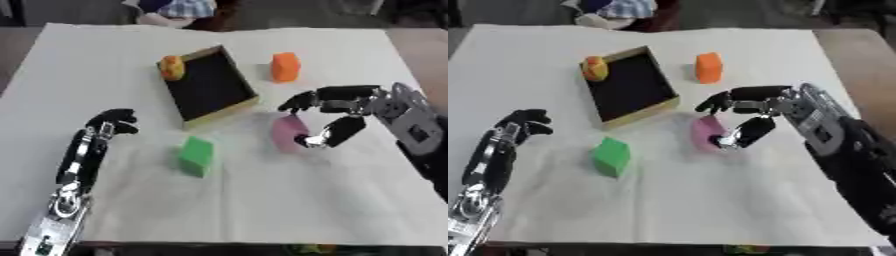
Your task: Pick up objects on the table and place them in the box.
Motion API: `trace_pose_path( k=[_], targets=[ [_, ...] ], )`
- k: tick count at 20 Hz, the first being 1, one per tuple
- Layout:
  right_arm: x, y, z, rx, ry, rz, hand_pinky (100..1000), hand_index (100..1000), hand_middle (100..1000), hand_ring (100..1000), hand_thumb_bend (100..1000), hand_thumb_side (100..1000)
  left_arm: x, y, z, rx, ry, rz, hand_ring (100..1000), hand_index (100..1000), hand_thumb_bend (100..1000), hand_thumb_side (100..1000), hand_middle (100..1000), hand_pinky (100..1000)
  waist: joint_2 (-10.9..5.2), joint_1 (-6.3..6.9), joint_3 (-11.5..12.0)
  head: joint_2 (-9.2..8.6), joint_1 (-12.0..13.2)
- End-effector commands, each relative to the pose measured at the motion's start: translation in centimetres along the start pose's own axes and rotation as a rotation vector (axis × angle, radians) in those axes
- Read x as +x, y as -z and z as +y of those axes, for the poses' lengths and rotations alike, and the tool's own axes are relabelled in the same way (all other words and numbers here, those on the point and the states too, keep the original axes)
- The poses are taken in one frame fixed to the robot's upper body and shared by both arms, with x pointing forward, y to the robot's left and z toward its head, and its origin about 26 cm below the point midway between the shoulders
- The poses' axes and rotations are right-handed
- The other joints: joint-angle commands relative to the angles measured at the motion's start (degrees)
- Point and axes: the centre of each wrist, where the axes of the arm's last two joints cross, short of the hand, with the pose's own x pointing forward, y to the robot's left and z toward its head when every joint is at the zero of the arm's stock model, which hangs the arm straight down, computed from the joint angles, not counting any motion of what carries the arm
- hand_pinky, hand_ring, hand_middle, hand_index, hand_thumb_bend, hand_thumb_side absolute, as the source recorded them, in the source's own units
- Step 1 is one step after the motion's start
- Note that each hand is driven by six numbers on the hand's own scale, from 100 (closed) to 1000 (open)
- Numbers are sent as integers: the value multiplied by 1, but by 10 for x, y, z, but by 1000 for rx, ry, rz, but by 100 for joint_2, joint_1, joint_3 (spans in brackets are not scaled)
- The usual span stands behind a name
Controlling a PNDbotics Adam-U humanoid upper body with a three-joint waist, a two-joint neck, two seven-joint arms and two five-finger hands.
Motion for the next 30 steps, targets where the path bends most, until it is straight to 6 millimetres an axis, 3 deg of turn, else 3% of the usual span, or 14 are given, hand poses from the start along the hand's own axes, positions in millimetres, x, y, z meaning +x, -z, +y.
trace_pose_path(
  k=[1,15,22,23,27,30],
  targets=[
    [-2,-2,-10,14,-31,4,870,991,929,891,196,630,4,3,5,-7,20,-19,612,752,100,962,620,767,-167,-86,6,-14,2],
    [-15,10,1,57,-19,38,862,934,895,877,158,608,5,3,5,-8,19,-22,611,752,100,962,620,767,-165,-74,28,-14,-12],
    [-19,8,1,-9,-21,59,847,749,835,851,100,492,5,3,5,-6,19,-20,611,752,100,962,620,767,-163,-71,24,-14,-6],
    [-19,7,1,-18,-21,62,844,687,814,845,100,484,5,3,5,-5,19,-20,611,752,100,962,620,767,-164,-71,23,-14,-3],
    [-16,3,-9,-79,-37,65,842,642,795,837,100,455,5,3,5,-3,19,-19,611,752,100,962,620,767,-169,-67,16,-14,14],
    [-6,-3,-30,-166,-64,54,843,647,794,835,100,412,5,3,5,-3,18,-18,611,752,100,962,620,767,-177,-62,-1,-14,29]
  ],
)
